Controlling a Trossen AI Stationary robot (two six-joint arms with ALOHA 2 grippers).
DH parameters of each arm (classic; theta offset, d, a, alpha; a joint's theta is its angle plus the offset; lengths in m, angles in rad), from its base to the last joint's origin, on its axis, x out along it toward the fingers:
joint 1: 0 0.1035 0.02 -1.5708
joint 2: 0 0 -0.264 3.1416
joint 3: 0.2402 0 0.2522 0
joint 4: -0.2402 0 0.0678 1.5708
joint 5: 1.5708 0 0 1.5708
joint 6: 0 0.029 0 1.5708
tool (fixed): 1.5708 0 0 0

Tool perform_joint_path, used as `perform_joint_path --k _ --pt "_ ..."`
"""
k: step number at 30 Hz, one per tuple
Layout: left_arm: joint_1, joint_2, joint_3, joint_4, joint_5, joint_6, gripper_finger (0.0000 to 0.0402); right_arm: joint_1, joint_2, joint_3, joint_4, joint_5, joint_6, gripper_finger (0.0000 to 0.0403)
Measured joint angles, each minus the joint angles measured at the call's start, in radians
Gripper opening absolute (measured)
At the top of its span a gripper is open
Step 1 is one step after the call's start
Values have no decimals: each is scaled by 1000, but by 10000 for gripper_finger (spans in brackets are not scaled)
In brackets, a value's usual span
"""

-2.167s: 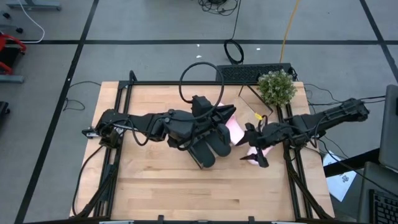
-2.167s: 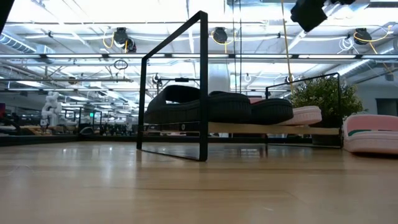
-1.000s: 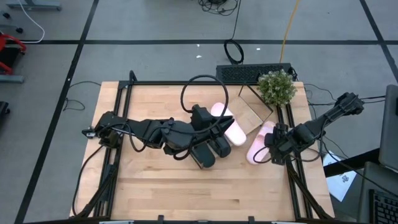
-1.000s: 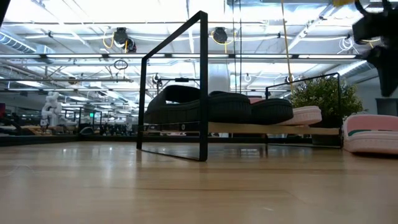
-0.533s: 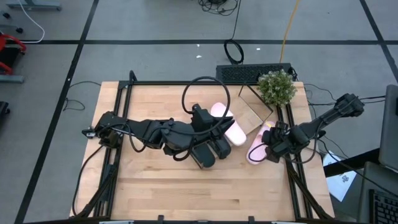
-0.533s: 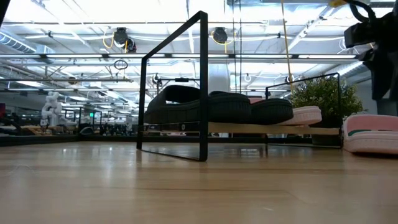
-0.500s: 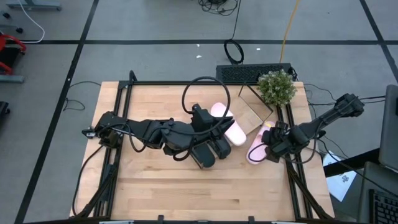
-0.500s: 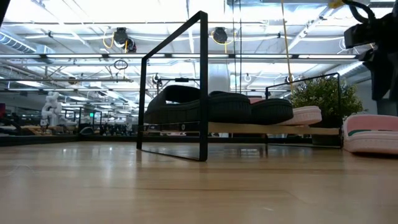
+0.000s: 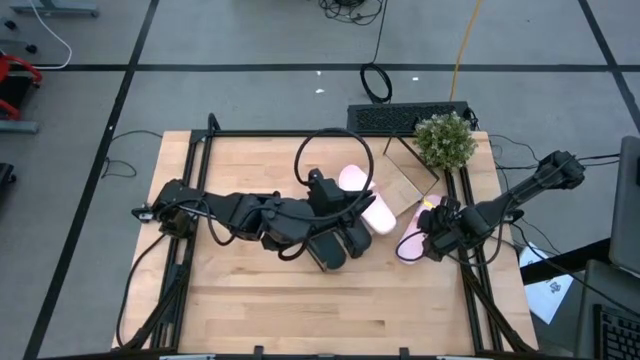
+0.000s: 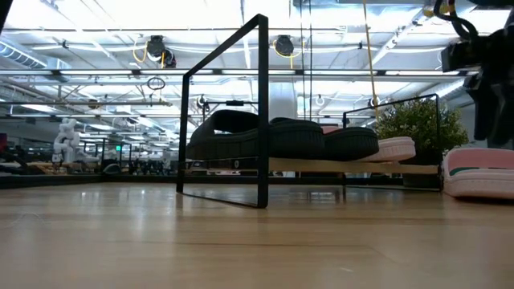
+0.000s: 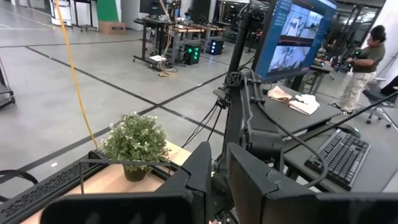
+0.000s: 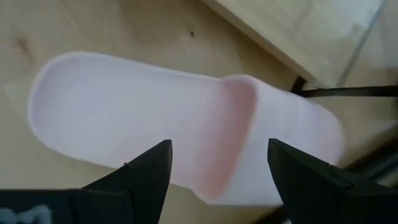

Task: Pick and place slides into the shelf
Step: Put the pink slipper on the shelf

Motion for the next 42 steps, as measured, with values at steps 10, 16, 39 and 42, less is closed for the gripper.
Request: perform_joint_path --k 10,16,39,42 --pt "-22 0 0 1 0 0 47 0 0 -91 113 -2 40 251" --pt "-25 0 0 1 0 -1 47 0 0 -107 133 -2 59 250" --pt "-28 0 0 0 -1 0 47 -1 -9 -65 40 -53 -27 155" --pt "-31 0 0 -2 -1 0 47 -10 -9 -65 34 -27 -46 136"
